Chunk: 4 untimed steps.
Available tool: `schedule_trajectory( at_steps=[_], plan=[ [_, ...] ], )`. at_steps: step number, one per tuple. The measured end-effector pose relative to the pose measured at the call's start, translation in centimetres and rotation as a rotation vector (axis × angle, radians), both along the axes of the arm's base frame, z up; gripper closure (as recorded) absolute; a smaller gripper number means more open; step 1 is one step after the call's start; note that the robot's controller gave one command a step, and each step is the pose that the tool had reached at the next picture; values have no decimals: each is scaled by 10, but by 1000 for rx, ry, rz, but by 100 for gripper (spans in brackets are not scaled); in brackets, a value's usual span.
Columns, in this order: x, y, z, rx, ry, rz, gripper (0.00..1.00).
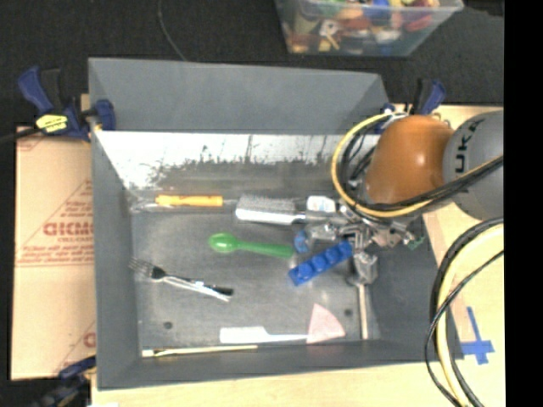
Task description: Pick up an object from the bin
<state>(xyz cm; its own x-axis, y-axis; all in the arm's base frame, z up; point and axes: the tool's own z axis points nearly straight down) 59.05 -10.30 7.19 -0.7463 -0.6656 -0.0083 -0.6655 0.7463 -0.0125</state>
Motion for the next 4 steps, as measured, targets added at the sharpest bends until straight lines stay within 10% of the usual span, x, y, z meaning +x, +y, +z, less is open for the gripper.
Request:
schedule_trajectory(
  at_steps=[1,4],
  plan=[
    [-5,11,0,4,4,-36,100],
    [-6,11,30,4,5,-38,100]
  ],
)
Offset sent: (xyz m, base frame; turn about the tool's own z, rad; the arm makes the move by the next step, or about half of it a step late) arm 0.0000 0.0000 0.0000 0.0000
